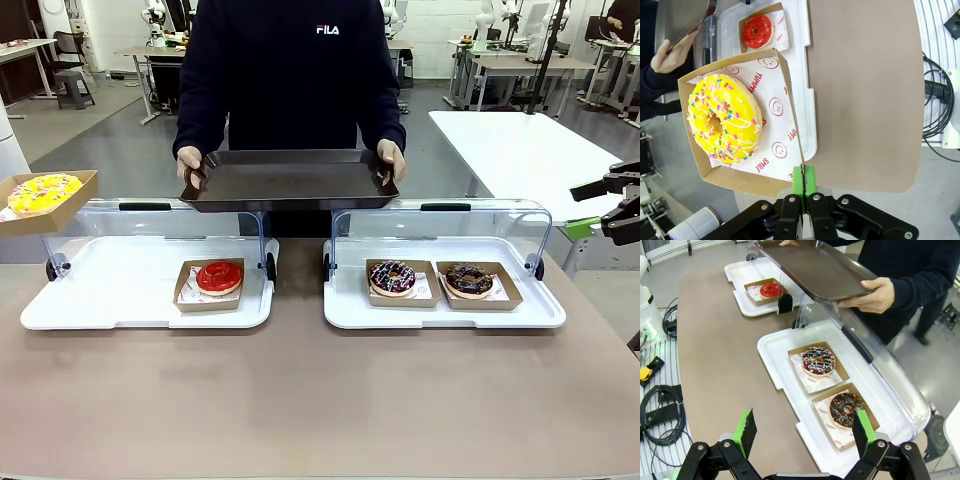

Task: Provide the desired donut to the person.
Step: Place the picked Paper togo box onto the Handle tray extended by the person.

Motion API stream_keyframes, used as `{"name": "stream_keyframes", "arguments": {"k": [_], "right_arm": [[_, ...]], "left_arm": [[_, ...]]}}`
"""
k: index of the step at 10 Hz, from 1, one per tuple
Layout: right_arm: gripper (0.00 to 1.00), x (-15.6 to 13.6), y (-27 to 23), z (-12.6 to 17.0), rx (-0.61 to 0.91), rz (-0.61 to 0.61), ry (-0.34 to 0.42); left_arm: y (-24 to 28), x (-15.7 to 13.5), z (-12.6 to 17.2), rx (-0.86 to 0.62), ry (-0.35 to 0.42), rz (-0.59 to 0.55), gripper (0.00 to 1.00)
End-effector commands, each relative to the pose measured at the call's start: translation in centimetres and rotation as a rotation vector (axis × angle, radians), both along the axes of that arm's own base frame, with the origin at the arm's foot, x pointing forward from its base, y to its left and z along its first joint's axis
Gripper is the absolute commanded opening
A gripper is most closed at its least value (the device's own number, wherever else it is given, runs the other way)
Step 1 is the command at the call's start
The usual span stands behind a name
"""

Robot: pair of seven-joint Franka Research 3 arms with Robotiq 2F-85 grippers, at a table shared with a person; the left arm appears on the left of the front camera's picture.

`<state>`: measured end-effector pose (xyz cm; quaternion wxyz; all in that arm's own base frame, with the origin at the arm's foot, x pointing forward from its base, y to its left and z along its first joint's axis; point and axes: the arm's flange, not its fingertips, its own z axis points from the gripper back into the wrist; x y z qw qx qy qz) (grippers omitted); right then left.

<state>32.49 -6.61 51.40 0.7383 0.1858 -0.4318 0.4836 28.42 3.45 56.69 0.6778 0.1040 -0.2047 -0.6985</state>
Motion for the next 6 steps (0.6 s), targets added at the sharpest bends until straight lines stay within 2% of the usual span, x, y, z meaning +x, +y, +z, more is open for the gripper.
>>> {"name": "stream_keyframes", "arguments": {"k": [1,3,5,6], "right_arm": [[1.0,0.3,0.0,-0.1,0.023,0.014,-0.018],[1.0,0.3,0.0,-0.1,0.023,0.014,-0.018],[1.0,0.3,0.0,-0.1,0.023,0.014,-0.018],[1.0,0.3,0.0,-0.1,0.023,0.014,-0.018]], "left_arm": [[0.0,0.0,0.1,0.016,0.0,0.017,0.0],[0.0,0.0,0.0,0.0,0.0,0.0,0.01],[-6.6,4.8,3.4,-0.062,0.034,0.078,0.01],[-9.2,7.1,4.8,-0.064,0.057,0.08,0.01]]}}
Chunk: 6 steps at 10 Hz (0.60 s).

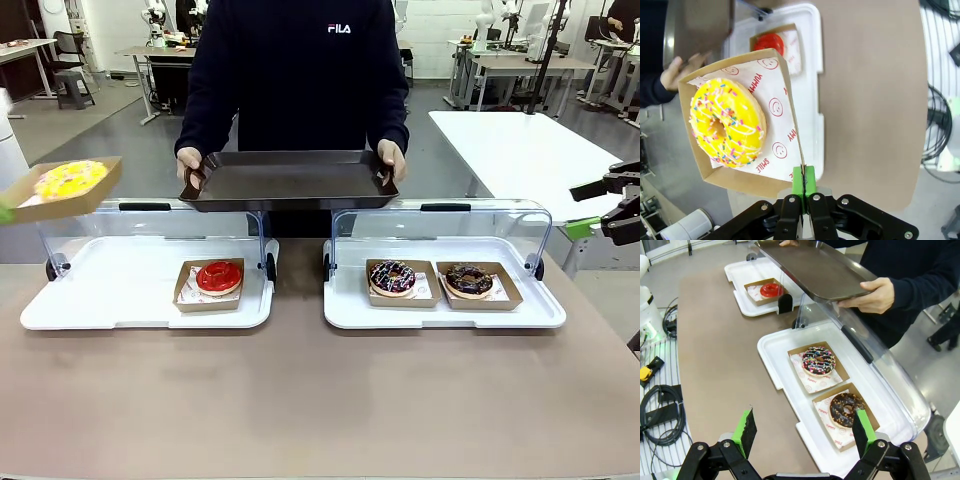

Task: Provide the desired donut to the person.
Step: Place the picked Paper togo box onto the Handle tray extended by the person.

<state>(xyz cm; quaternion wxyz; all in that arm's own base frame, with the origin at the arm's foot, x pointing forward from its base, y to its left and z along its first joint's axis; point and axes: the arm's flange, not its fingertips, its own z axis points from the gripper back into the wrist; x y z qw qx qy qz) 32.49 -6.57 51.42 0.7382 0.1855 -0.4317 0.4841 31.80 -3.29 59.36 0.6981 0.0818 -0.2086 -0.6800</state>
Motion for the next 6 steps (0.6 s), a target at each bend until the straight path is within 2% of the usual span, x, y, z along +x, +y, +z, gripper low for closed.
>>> {"name": "stream_keyframes", "arguments": {"k": [1,3,6], "right_arm": [[1.0,0.3,0.0,-0.1,0.024,0.013,-0.018],[1.0,0.3,0.0,-0.1,0.024,0.013,-0.018],[1.0,0.3,0.0,-0.1,0.024,0.013,-0.018]], "left_arm": [[-5.1,6.0,3.2,-0.015,0.064,0.023,0.01],[-10.0,11.6,4.7,-0.05,0.06,0.045,0.01],[-15.1,19.9,2.6,-0.017,0.078,0.087,0.01]]}}
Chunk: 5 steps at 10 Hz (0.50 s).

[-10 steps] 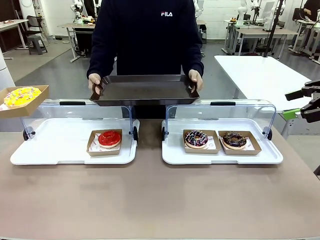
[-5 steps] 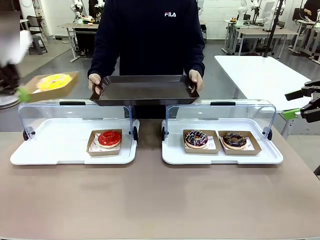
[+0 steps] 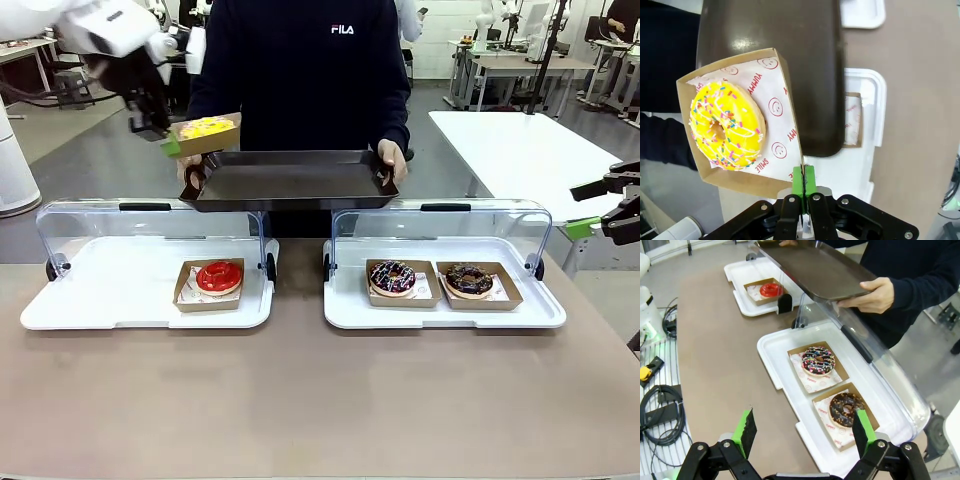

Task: Provide the desired donut to the person.
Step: Place the picked Paper togo box onto the Handle tray extended by the person.

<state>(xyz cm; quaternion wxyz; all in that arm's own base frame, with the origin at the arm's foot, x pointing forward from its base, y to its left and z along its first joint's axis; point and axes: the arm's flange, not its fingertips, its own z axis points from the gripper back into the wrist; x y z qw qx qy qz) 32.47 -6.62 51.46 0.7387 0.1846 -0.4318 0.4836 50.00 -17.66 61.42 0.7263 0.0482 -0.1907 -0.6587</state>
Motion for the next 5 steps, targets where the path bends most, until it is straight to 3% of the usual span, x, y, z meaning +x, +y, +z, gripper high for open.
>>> {"name": "stream_keyframes", "arguments": {"k": [1,5], "right_arm": [[1.0,0.3,0.0,-0.1,0.025,0.015,-0.017],[1.0,0.3,0.0,-0.1,0.025,0.015,-0.017]], "left_arm": [[-1.7,3.6,-0.9,0.061,-0.019,0.006,0.01],[-3.0,5.1,-4.7,0.131,0.051,-0.059,0.01]]}}
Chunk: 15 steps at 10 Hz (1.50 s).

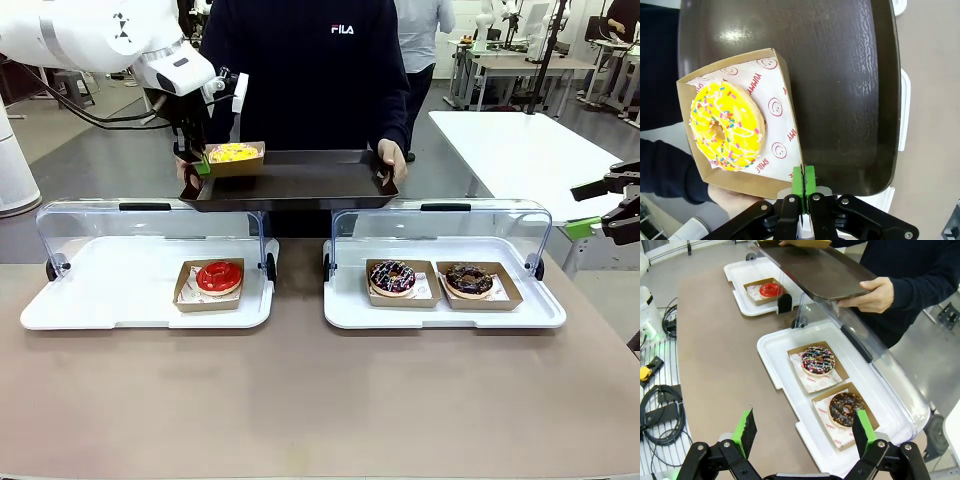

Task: Provide the desired donut to the person.
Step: Place the picked Paper togo box onto the Handle tray extended by the person.

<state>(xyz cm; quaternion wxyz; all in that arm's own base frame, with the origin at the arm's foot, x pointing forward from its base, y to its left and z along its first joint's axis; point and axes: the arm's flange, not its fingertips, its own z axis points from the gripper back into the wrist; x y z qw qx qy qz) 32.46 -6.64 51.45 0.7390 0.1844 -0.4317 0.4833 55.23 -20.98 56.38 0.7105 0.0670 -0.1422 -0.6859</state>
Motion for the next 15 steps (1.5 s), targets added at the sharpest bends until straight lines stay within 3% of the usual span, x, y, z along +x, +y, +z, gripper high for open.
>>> {"name": "stream_keyframes", "arguments": {"k": [1,5,6,7,8,9,11,12,13,15], "right_arm": [[1.0,0.3,0.0,-0.1,0.025,0.016,-0.017],[1.0,0.3,0.0,-0.1,0.025,0.016,-0.017],[1.0,0.3,0.0,-0.1,0.025,0.016,-0.017],[1.0,0.3,0.0,-0.1,0.025,0.016,-0.017],[1.0,0.3,0.0,-0.1,0.025,0.016,-0.017],[1.0,0.3,0.0,-0.1,0.025,0.016,-0.017],[1.0,0.3,0.0,-0.1,0.025,0.016,-0.017],[1.0,0.3,0.0,-0.1,0.025,0.016,-0.017],[1.0,0.3,0.0,-0.1,0.025,0.016,-0.017],[1.0,0.3,0.0,-0.1,0.025,0.016,-0.017]], "left_arm": [[0.0,-0.1,-0.7,0.033,0.008,-0.046,0.01],[-1.2,-0.1,-2.4,0.073,0.032,-0.138,0.01],[-1.4,-0.1,-2.5,0.069,0.036,-0.144,0.16],[-1.5,-0.2,-2.4,0.063,0.044,-0.152,0.58],[-1.6,-0.5,-2.0,0.052,0.068,-0.157,0.72],[-1.6,-0.8,-1.4,0.04,0.058,-0.163,1.0],[-1.5,-1.3,-0.2,0.028,0.05,-0.161,1.0],[-1.5,-1.3,0.1,0.025,0.068,-0.158,0.88],[-1.6,-1.3,0.4,0.027,0.068,-0.153,0.97],[-1.9,-1.4,0.5,0.036,0.078,-0.16,1.0]]}}
